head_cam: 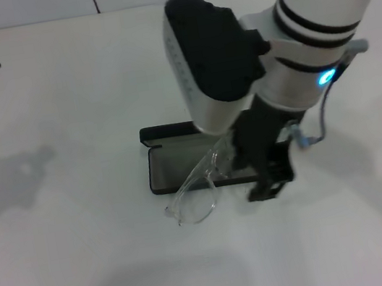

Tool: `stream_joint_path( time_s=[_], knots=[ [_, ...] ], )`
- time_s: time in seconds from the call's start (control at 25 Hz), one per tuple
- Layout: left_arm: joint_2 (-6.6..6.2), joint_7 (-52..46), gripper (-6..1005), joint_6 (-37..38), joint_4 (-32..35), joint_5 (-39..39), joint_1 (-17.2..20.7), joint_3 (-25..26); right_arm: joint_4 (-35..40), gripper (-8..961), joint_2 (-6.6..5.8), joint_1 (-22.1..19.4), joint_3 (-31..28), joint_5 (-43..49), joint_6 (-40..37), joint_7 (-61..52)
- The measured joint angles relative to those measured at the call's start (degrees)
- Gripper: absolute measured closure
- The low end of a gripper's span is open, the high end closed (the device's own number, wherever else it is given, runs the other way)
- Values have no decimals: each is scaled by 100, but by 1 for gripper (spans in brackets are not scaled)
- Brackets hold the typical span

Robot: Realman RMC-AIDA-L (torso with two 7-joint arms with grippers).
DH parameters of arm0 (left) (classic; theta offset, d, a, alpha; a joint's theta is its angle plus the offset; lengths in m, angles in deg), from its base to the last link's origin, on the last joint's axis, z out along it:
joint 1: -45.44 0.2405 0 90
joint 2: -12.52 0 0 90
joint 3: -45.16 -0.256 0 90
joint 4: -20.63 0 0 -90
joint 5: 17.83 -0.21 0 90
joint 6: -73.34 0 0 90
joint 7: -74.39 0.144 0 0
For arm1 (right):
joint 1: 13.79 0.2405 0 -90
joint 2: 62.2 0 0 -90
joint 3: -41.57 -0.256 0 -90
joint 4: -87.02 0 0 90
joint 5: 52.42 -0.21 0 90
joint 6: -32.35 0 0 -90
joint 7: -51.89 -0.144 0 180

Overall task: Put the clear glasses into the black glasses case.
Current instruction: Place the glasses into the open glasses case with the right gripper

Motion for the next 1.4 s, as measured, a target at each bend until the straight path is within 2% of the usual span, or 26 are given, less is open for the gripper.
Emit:
stream_joint_path(
  time_s=[0.2,0.6,1.12,1.4],
  knots=[
    [44,56,912,14,-6,-1,63,108,-43,441,16,39,116,486,-224,348],
    [-20,97,908,19,31,-314,366,113,62,384,15,-33,280,589,79,925],
    [-37,44,903,4,47,-896,393,113,8,378,15,51,580,619,595,1324],
    [-51,-313,901,8,120,-1604,414,96,45,378,15,79,930,569,960,1437]
  ],
)
